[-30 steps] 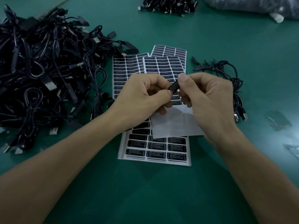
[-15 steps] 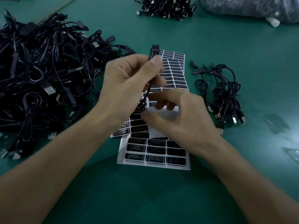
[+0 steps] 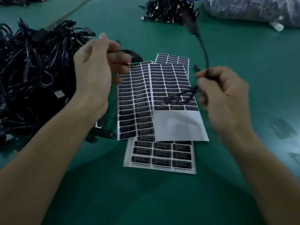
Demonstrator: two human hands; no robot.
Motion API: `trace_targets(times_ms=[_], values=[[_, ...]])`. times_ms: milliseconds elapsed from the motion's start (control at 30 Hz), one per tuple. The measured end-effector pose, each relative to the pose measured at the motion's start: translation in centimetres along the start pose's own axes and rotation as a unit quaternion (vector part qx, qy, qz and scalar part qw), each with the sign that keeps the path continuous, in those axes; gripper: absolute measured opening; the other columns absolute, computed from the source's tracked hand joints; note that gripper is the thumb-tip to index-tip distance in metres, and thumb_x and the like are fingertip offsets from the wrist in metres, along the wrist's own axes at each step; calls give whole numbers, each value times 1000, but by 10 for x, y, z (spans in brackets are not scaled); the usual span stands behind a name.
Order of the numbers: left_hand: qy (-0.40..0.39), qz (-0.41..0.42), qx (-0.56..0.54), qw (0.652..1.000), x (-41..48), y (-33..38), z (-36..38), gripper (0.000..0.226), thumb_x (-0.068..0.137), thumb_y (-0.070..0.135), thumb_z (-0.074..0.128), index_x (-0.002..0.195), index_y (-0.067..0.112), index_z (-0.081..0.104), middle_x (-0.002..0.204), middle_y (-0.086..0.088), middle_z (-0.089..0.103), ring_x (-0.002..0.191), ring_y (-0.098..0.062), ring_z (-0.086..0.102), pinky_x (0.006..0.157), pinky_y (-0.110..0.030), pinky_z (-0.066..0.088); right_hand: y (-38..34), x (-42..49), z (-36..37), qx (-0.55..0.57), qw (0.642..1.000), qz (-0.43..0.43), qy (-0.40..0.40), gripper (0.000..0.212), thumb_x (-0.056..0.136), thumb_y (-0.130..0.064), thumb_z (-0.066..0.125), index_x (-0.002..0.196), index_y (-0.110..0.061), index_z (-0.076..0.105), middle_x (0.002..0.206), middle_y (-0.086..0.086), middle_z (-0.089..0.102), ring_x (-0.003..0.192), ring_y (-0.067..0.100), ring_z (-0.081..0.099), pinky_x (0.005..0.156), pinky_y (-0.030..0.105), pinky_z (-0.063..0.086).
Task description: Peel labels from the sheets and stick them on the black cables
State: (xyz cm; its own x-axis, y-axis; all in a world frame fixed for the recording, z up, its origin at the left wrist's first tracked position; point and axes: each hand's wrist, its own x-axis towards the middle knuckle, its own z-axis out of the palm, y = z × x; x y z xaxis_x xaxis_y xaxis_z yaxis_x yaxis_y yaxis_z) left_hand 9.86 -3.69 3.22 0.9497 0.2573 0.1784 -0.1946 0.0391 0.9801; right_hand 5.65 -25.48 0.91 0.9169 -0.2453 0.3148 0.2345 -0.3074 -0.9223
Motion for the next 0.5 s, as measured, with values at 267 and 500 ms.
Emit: trace_targets(times_ms=[267,500], values=[[65,173,521,833,17,1,-34,23,97,48,51,87,29,60,75,4,59,71,-27,60,66,-39,52,22,26,-49,-255,953,69,149,41,87,-35,54,126,-27,61,67,-12,61,61,-4,58,66,23,42],[17,82,690,718,10,2,-34,59,82,72,62,119,28,50,67,0,34,53,-21,33,55,-31,28,18,12,-32,-337,932,-47,123,33,94,-34,57,126,-26,61,99,2,48,84,-3,27,81,16,23]])
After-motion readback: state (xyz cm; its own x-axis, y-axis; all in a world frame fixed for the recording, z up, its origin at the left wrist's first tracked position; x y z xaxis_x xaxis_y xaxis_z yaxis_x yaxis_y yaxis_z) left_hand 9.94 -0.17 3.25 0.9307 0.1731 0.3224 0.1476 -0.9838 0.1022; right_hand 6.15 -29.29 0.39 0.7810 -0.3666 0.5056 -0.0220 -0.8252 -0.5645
